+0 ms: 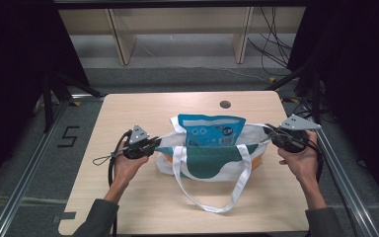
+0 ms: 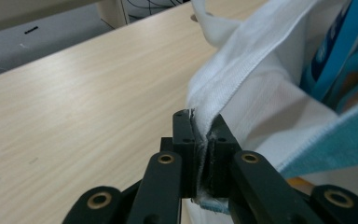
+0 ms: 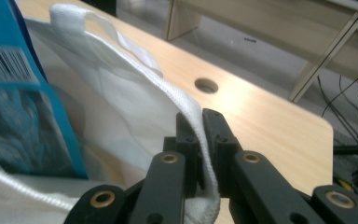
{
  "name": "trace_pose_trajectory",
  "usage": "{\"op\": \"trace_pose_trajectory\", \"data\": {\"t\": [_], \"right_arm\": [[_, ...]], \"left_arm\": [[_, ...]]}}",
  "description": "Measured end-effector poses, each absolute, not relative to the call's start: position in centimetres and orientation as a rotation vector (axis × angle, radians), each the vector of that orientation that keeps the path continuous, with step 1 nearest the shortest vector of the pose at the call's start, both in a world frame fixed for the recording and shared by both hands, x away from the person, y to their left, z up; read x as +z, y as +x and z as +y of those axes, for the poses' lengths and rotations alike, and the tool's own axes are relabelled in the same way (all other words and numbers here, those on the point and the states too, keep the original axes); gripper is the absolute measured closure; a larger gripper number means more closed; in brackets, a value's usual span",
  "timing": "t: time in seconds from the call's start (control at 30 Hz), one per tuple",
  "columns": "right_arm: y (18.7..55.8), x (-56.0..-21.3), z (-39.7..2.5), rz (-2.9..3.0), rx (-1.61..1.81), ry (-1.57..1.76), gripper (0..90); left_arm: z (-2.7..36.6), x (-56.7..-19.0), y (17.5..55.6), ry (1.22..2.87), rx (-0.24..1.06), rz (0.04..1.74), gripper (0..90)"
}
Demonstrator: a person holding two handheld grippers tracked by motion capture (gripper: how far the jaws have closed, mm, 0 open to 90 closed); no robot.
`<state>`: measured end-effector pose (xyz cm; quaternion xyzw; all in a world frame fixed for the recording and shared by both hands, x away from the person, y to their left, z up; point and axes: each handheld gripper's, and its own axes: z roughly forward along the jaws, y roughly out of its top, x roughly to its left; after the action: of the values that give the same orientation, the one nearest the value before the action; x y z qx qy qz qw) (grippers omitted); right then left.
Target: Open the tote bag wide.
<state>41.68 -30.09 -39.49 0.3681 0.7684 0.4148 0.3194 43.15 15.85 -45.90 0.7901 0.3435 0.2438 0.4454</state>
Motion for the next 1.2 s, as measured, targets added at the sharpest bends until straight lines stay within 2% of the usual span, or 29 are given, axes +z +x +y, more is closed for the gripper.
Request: {"op": "trace_pose_trajectory", "data": {"t": [0.47, 0.83, 0.97, 1.03, 1.13, 1.2], "right_arm": [[42.6, -44.2, -31.2, 2.156, 0.996, 1.066, 86.2], [43.2, -47.7, -29.9, 2.261, 0.881, 1.081, 86.8], [43.2, -48.5, -29.7, 2.287, 0.855, 1.074, 87.2], [43.2, -48.3, -29.8, 2.273, 0.872, 1.092, 86.1], [43.1, -47.3, -30.2, 2.241, 0.885, 1.149, 76.4], [42.9, -45.4, -30.9, 2.144, 0.957, 1.135, 66.4]], "left_arm": [[13.7, -48.9, 43.0, 2.077, 0.516, 0.857, 84.8], [12.7, -51.4, 43.7, 2.12, 0.444, 0.878, 84.9], [12.7, -51.3, 43.7, 2.136, 0.452, 0.877, 84.5], [13.2, -50.9, 43.7, 2.095, 0.433, 0.923, 79.9], [14.0, -49.6, 43.3, 2.053, 0.445, 0.961, 69.6], [14.8, -48.4, 43.0, 2.058, 0.481, 0.966, 55.5]]}}
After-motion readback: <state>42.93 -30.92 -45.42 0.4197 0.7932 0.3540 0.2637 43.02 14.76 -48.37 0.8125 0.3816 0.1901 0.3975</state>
